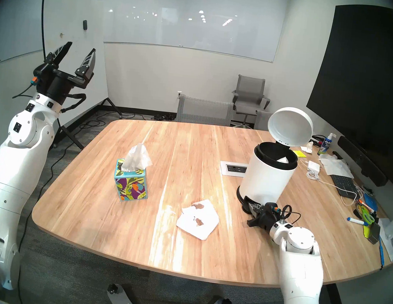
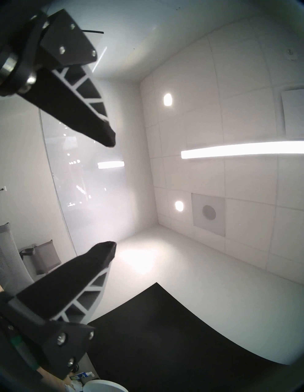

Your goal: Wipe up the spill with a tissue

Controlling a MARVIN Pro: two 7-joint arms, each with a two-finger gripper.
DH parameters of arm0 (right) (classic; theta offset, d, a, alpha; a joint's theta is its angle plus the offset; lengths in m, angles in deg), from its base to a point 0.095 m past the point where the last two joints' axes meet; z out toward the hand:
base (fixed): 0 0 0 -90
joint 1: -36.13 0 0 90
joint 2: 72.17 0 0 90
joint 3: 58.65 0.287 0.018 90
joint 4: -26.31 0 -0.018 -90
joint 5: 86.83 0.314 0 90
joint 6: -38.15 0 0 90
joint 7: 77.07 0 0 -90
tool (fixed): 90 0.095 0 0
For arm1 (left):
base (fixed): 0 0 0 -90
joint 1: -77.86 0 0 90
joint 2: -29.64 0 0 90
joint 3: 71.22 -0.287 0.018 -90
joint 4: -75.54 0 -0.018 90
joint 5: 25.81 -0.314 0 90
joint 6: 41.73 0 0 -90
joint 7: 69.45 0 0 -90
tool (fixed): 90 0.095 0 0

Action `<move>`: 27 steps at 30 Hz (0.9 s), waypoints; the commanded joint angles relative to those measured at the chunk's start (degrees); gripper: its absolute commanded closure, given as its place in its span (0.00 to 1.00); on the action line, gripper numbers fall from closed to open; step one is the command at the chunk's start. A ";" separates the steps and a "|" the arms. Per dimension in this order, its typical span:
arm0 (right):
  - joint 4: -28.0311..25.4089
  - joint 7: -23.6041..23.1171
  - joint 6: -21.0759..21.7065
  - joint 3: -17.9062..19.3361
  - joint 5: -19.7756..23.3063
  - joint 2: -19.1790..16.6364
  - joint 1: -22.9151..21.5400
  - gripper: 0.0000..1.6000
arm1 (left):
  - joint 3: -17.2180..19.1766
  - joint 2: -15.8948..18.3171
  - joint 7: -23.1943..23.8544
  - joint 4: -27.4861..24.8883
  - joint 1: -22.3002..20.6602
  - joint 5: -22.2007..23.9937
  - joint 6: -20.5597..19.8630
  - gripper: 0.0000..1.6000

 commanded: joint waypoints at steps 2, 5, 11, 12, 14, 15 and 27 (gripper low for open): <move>3.30 0.11 1.48 -0.71 -1.23 0.25 3.12 1.00 | 7.44 1.45 2.56 -0.78 6.85 1.99 2.93 0.00; 3.10 0.08 1.21 -0.63 -0.97 0.28 3.14 1.00 | 10.34 0.97 3.59 -0.37 9.45 2.43 3.75 0.00; 3.30 0.26 1.21 -0.73 -0.94 0.25 3.22 1.00 | 11.59 -1.50 8.04 1.21 13.80 2.23 5.03 0.00; 3.32 0.28 1.20 -0.73 -0.92 0.25 3.23 1.00 | 11.24 -1.89 8.94 1.37 14.30 1.86 5.48 0.00; 3.38 0.34 1.21 -0.77 -0.93 0.24 3.24 1.00 | 11.29 -2.29 11.07 1.00 16.83 2.08 6.35 0.00; 3.42 0.37 1.21 -0.79 -0.94 0.23 3.24 1.00 | 11.36 -2.30 12.25 0.49 18.31 2.04 7.21 0.00; 3.92 0.65 1.52 -1.12 -1.22 0.07 3.15 1.00 | 12.75 -2.58 25.43 -0.66 25.52 2.61 15.38 0.00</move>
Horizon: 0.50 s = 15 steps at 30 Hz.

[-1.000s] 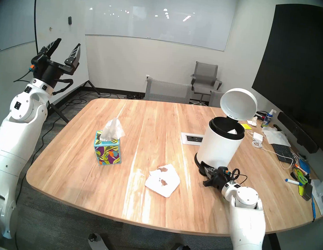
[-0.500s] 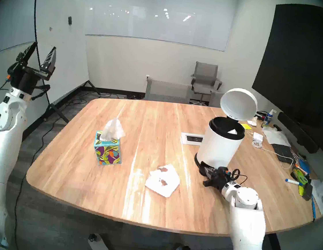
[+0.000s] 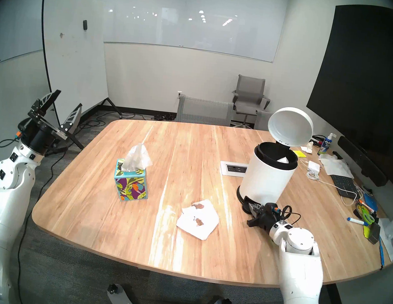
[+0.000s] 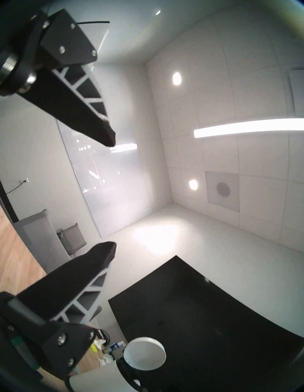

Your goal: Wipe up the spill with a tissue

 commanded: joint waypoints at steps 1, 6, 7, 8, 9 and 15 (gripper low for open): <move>3.90 0.22 2.18 -1.07 -1.86 0.01 2.90 1.00 | 2.04 0.38 7.54 -2.20 7.09 0.98 5.77 0.00; 4.18 0.33 2.46 -1.27 -2.07 -0.10 2.77 1.00 | 3.20 1.14 13.37 -2.48 10.87 2.20 9.74 0.00; 4.26 0.36 2.55 -1.33 -2.13 -0.13 2.73 1.00 | 3.27 1.25 14.01 -2.31 11.01 2.39 10.65 0.00; 4.33 0.38 2.63 -1.39 -2.19 -0.17 2.69 1.00 | 3.59 1.62 15.61 -2.70 12.11 3.00 11.49 0.00; 4.40 0.41 2.70 -1.44 -2.23 -0.19 2.66 1.00 | 3.69 2.04 16.64 -3.06 13.08 3.58 12.07 0.00; 4.67 0.51 3.02 -1.71 -2.42 -0.36 2.49 1.00 | 2.76 3.49 23.46 -4.66 14.77 6.77 15.68 0.00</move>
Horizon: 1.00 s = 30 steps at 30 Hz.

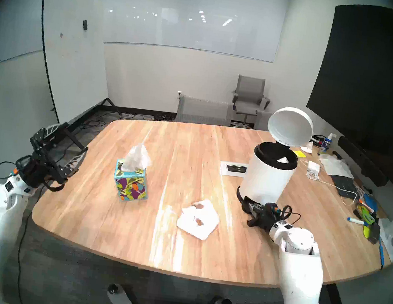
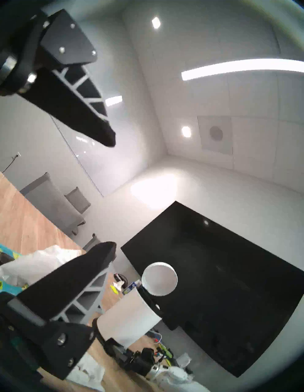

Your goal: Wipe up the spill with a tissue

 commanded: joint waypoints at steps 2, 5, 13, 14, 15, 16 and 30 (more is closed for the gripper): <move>4.61 0.45 3.09 -1.51 -2.46 -0.19 2.54 1.00 | -0.62 2.52 7.34 -3.44 4.37 4.97 4.02 0.00; 4.68 0.47 3.15 -1.61 -2.46 -0.25 2.50 1.00 | -2.05 3.29 9.02 -4.32 5.31 5.97 4.43 0.00; 4.70 0.47 3.12 -1.75 -2.34 -0.37 2.50 1.00 | -6.73 7.12 8.13 -4.56 7.76 7.02 5.28 0.00; 4.69 0.47 3.10 -1.75 -2.32 -0.37 2.51 1.00 | -7.29 7.50 8.07 -4.31 7.90 6.92 5.45 0.00; 4.70 0.47 3.11 -1.77 -2.32 -0.39 2.50 1.00 | -7.98 8.04 7.97 -4.07 8.16 6.66 6.05 0.00; 4.68 0.47 3.08 -1.77 -2.29 -0.39 2.51 1.00 | -8.58 8.38 7.82 -3.91 8.29 6.58 6.16 0.00; 4.85 0.52 3.21 -1.99 -2.26 -0.55 2.42 1.00 | -18.06 14.20 3.95 -3.78 6.39 3.76 10.59 0.00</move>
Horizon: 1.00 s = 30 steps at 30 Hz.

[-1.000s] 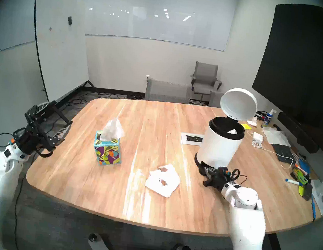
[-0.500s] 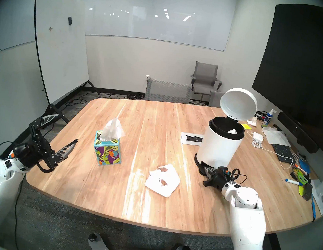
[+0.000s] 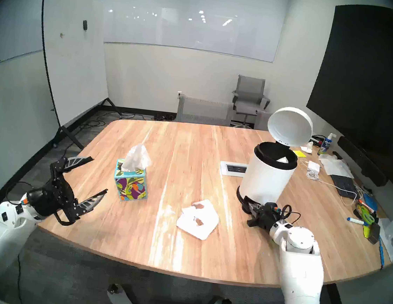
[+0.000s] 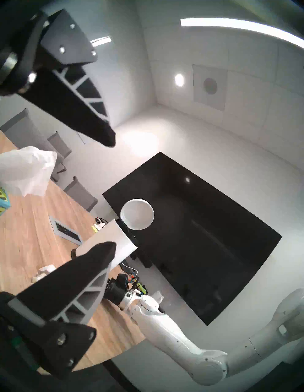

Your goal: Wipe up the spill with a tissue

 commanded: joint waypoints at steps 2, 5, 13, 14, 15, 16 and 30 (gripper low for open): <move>4.64 0.55 3.16 -1.42 -2.33 0.02 2.63 1.00 | -4.77 3.99 4.84 -0.27 -1.96 -2.26 3.02 0.00; 4.70 0.57 3.23 -1.48 -2.34 -0.02 2.60 1.00 | -6.72 4.86 3.56 -0.52 -2.63 -3.52 3.50 0.00; 4.83 0.62 3.38 -1.63 -2.36 -0.11 2.51 1.00 | -12.27 5.62 1.17 0.52 -5.42 -8.12 3.50 0.00; 4.87 0.64 3.44 -1.67 -2.38 -0.13 2.48 1.00 | -12.85 5.77 0.80 0.69 -5.88 -8.52 3.50 0.00; 4.91 0.65 3.50 -1.70 -2.41 -0.15 2.45 1.00 | -13.41 6.02 0.45 0.56 -6.27 -8.46 3.50 0.00; 4.92 0.66 3.51 -1.72 -2.41 -0.16 2.45 1.00 | -13.93 6.11 0.22 0.61 -6.83 -8.83 3.50 0.00; 4.97 0.68 3.56 -1.90 -2.27 -0.29 2.42 1.00 | -21.74 7.50 -0.11 0.85 -12.45 -7.41 -5.45 0.00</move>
